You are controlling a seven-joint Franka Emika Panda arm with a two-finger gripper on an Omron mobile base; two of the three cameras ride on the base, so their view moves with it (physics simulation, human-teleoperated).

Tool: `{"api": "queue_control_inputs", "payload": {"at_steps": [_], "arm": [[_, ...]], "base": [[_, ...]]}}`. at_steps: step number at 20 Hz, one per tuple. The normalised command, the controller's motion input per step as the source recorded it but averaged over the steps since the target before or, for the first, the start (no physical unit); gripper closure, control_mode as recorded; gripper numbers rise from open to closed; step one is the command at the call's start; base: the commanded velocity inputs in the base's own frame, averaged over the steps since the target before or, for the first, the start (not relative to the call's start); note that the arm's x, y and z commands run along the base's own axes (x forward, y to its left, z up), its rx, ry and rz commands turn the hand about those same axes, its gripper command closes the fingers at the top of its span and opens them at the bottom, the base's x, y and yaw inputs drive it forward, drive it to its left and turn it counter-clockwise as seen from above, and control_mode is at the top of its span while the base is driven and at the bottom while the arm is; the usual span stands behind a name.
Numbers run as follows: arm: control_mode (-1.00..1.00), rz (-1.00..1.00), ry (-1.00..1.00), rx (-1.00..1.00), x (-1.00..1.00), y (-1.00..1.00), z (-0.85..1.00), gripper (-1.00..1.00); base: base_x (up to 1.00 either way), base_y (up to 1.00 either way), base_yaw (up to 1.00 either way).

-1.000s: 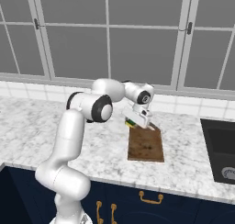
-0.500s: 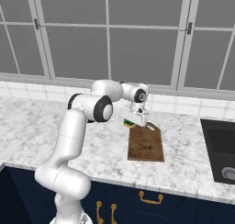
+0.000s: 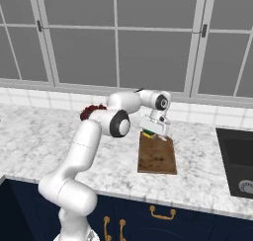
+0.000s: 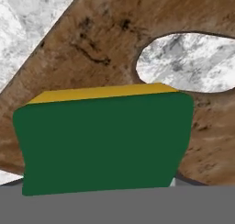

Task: Pick up the sponge from the counter and clean the cutting board by briefly scrubbing or pressing down on the cutting board. Once finished, release the sponge.

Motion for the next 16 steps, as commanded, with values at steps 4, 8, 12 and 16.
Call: {"api": "queue_control_inputs", "payload": {"at_steps": [4, 8, 12, 16], "arm": [[-1.00, 0.00, 0.09, 0.00, -0.96, -0.56, -0.54, 1.00], [-1.00, 0.00, -0.02, 0.02, -1.00, -0.54, -0.12, 1.00], [-1.00, 0.01, -0.19, 0.01, -1.00, -0.31, -0.12, 1.00], [-1.00, 0.05, -0.23, 0.00, -1.00, -0.09, -0.39, 1.00]], "base": [[0.00, 0.00, 0.00], [0.00, 0.00, 0.00], [0.00, 0.00, 0.00], [0.00, 0.00, 0.00]]}}
